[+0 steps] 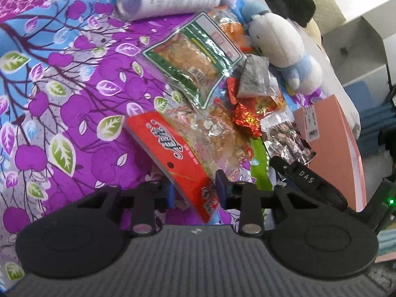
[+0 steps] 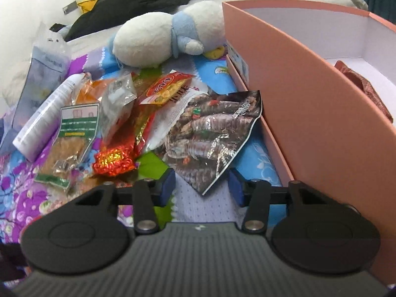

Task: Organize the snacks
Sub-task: 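Move both tools down toward the remaining snack packets beside the box, then grasp the orange-red snack bag with left tool while right tool grasps shrimp-flavor bag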

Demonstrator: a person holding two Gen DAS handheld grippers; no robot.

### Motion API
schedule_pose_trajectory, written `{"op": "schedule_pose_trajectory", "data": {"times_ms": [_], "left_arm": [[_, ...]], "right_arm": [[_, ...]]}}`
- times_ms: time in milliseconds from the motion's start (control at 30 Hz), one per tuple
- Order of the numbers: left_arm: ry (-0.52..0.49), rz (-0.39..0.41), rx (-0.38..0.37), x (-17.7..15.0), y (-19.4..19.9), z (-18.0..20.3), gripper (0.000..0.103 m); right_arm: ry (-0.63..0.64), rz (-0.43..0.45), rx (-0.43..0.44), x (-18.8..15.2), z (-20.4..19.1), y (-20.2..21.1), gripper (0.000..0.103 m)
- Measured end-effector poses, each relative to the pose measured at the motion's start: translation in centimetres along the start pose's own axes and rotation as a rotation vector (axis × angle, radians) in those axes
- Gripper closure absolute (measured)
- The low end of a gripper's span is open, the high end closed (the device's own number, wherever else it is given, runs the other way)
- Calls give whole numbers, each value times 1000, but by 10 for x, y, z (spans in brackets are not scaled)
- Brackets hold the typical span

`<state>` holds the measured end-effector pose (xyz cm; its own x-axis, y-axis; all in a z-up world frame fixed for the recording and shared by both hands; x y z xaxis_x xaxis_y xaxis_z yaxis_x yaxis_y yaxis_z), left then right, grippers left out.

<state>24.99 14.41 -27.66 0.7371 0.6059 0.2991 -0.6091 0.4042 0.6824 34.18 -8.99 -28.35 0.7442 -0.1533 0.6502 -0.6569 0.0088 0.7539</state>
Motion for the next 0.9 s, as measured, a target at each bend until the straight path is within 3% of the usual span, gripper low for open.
{"op": "schedule_pose_trajectory", "data": {"times_ms": [167,200,300,600,900], "left_arm": [[37,21,-9,-7,5,0,90],[38,26,-16,-9,7,2,94],[18,33,-4,-17,14,8,97],[29,76,2,-46,55,9,98],[5,69,31,-95,96,5,98]], "right_arm": [[-12,8,4,1,3,6,78],[-7,7,8,1,3,9,86],[18,20,29,1,2,24,90],[51,16,60,-13,7,75,96],[76,-34,105,-56,21,129,97]]}}
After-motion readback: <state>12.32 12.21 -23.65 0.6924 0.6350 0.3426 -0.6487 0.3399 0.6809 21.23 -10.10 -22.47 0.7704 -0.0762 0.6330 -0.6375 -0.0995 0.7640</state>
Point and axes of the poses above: each gripper's, at about its wrist camera, not at the fingertips, and y roughly against the way its jaws point, z to its right, x to its top, the point moved 2 cm from there along -y, roughly the way its jaws point, and after that the axes turned 9 degrees about -x, right-handed, at the moved point
